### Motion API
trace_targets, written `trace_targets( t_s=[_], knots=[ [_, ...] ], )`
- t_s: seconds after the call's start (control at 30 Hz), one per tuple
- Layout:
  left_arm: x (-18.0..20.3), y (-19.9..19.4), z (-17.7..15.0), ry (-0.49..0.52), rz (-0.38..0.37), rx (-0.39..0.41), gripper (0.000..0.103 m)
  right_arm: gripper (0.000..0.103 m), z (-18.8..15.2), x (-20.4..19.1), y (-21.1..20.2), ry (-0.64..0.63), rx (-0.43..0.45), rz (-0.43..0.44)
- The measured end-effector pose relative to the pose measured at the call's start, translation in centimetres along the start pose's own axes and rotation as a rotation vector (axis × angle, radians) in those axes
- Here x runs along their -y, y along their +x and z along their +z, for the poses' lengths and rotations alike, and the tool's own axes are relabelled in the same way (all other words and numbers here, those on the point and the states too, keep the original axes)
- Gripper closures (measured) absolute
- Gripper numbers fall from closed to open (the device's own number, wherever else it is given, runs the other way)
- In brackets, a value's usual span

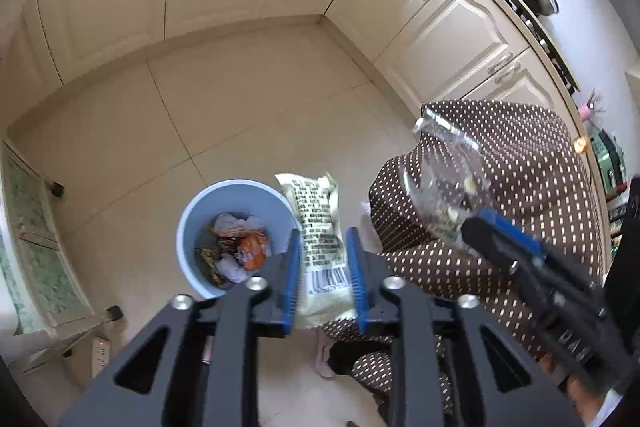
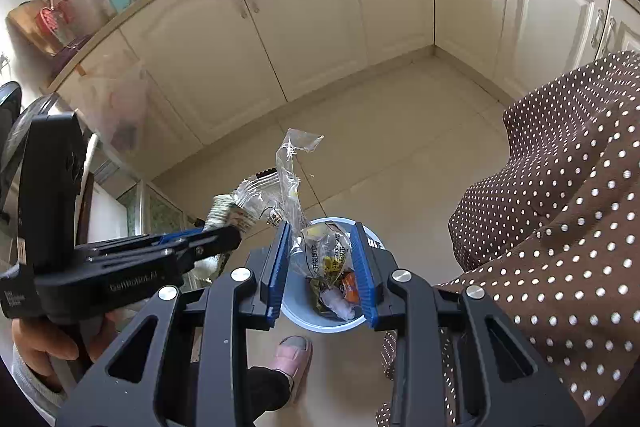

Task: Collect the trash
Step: 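Carry the wrapper and clear bag over the blue bin, then open both grippers to drop the wrapper and clear bag into the bin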

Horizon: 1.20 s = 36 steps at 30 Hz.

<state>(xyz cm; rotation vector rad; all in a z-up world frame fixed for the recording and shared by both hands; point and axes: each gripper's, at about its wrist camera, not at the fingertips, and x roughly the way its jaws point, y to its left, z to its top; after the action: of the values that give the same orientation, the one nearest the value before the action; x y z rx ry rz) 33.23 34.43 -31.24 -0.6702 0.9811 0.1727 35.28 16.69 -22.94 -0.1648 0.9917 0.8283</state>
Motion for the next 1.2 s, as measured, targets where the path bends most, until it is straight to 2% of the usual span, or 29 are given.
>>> trace_targets(
  t_s=[0.07,0.1,0.5,0.6,0.77,0.9,1.03,1.1,1.2],
  knots=[
    [0.1,0.6,0.3,-0.011,-0.008,0.006,0.064,0.074,0.1,0.1,0.8,0.01,-0.015,0.006],
    [0.2,0.9,0.3,-0.006,-0.003,0.005,0.063,0.074,0.0,0.3,1.0,0.011,-0.017,0.004],
    [-1.6,-0.2,-0.8,-0.06,0.07,0.047,0.06,0.074,-0.3,0.0,3.9,0.02,-0.068,0.026],
    [-1.6,-1.0,-0.6,-0.05,0.105,0.07,0.06,0.074,0.0,-0.6,4.2,0.012,-0.063,0.031],
    [-2.3,-2.7,-0.1,-0.061,0.115,0.108,0.06,0.073,1.1,-1.4,4.1,0.002,-0.027,0.041],
    [-2.0,-3.6,0.1,-0.054,0.119,0.124,0.06,0.068,2.2,-1.7,4.0,0.0,0.01,0.039],
    [-1.9,-4.6,-0.1,-0.051,0.113,0.134,0.06,0.067,2.5,-2.0,3.5,-0.005,0.023,0.042],
    [-1.7,-5.0,-0.1,-0.048,0.11,0.14,0.06,0.055,2.4,-2.0,2.8,-0.002,0.034,0.043],
    [-1.0,-6.1,-0.2,-0.035,0.104,0.156,0.06,0.055,2.3,-1.9,1.9,0.0,0.042,0.046]
  ],
)
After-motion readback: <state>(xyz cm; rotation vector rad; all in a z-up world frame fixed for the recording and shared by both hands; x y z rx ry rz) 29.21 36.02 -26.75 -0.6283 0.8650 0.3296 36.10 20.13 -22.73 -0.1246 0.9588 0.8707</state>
